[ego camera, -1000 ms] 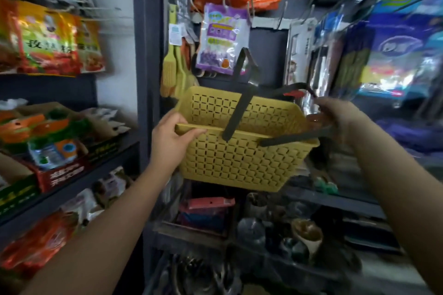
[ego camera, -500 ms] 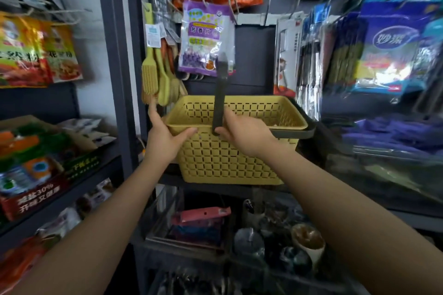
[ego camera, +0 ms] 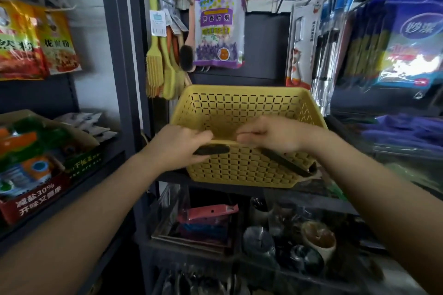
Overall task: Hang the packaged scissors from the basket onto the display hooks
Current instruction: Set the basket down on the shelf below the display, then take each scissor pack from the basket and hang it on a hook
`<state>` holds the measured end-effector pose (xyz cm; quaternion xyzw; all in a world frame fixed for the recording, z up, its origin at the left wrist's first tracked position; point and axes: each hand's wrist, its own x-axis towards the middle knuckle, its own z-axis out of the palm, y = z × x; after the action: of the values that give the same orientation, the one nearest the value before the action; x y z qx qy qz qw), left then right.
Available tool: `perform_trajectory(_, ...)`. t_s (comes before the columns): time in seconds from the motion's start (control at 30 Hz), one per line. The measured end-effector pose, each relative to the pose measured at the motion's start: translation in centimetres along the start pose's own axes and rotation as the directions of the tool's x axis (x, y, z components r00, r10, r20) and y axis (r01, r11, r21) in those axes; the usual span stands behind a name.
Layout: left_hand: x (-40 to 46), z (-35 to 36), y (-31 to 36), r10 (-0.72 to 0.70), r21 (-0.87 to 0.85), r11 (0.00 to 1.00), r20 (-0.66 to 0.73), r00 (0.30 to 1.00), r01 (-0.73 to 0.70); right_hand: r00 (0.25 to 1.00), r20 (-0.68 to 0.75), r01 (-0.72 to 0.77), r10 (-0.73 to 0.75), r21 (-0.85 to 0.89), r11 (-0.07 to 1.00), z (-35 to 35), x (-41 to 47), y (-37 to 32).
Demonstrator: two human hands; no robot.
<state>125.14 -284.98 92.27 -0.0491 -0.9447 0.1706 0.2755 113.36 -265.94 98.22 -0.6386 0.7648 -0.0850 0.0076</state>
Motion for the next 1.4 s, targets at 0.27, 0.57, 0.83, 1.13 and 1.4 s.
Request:
perform_trajectory(0.27, -0.3, 0.9, 0.3, 0.072, 0.082, 0.995, -0.204, 0.976, -0.056, 0.848, 0.408, -0.319, 0.339, -0.118, 0.940, -1.6, 1.9, 3.1)
perform_trajectory(0.57, -0.2, 1.3, 0.3, 0.029, 0.095, 0.995, -0.191, 0.981, -0.011, 0.622, 0.614, -0.568, 0.486, -0.073, 0.819, -3.3, 3.6, 3.6)
perform_trajectory(0.83, 0.2, 1.3, -0.3, 0.018, 0.064, 0.998, -0.192, 0.981, -0.006, 0.746, 0.427, -0.499, 0.511, -0.150, 0.853, -3.6, 0.3, 3.6)
perform_trajectory(1.13, -1.1, 0.4, 2.3, 0.159, -0.036, 0.986, -0.117, 0.980, -0.164, 0.695, 0.384, -0.577, 0.608, -0.206, 0.790, 0.4, 2.4, 0.7)
perform_trajectory(1.4, -3.5, 1.6, 3.2, 0.154, -0.020, 0.987, -0.168, 0.974, -0.160, 0.750, 0.126, -0.576, 0.649, -0.357, 0.736, 2.3, 0.5, 0.2)
